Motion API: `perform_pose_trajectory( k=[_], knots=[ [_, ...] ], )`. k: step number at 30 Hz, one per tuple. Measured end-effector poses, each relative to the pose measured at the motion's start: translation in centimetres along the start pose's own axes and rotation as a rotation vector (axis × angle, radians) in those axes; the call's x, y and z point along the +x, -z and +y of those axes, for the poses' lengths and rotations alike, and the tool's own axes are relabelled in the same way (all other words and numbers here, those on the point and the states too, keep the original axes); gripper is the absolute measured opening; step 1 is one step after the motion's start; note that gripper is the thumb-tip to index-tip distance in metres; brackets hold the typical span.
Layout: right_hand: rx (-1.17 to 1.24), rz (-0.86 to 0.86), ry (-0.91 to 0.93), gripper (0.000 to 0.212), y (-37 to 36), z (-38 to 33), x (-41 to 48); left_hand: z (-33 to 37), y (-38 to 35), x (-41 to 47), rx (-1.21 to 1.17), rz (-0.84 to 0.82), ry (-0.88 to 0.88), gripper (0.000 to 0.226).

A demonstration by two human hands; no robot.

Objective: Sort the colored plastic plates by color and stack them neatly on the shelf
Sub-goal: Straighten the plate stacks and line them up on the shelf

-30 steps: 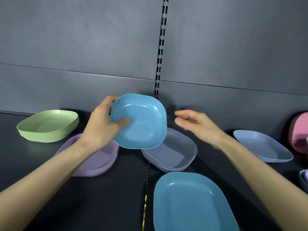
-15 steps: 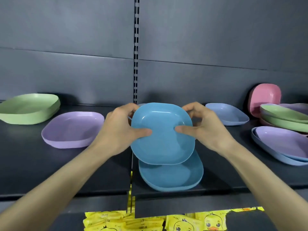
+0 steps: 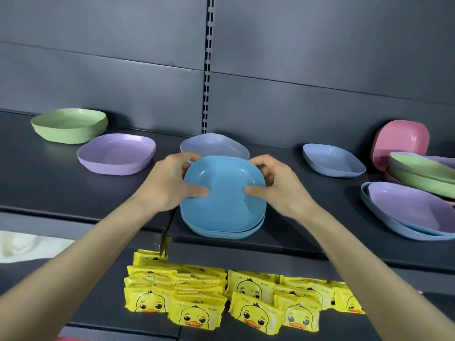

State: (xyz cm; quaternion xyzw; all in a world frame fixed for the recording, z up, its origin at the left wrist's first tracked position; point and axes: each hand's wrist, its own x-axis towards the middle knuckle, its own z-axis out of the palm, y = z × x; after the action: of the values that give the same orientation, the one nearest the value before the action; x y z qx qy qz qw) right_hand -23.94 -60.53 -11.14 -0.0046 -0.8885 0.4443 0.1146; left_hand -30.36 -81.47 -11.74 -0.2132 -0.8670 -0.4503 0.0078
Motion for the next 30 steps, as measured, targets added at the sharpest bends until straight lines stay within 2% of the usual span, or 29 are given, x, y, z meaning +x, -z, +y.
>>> perform_pose_trajectory(
  k=[4,17,22,25,30],
  knots=[
    [-0.134,-0.021,0.03,0.042,-0.3,0.3,-0.3,-0.1,-0.8,-0.8,0.095,0.028,0.008,0.062],
    [-0.305,-0.083,0.027,0.035,-0.7,0.8,-0.1,-0.1,-0.6,-1.6,0.118,-0.051,-0.013,0.042],
    [-0.308,-0.147,0.01,0.032,-0.6,0.6,-0.1,0.1,-0.2,-1.5,0.184,-0.1,-0.07,0.032],
    [-0.351,-0.166,0.002,0.037,-0.2,0.1,-0.2,0.2,0.3,-1.3,0.257,-0.146,-0.131,0.024],
    [-0.459,-0.113,0.016,0.048,2.3,-1.5,-1.2,2.1,0.6,-0.3,0.421,-0.064,-0.228,0.058]
  ],
)
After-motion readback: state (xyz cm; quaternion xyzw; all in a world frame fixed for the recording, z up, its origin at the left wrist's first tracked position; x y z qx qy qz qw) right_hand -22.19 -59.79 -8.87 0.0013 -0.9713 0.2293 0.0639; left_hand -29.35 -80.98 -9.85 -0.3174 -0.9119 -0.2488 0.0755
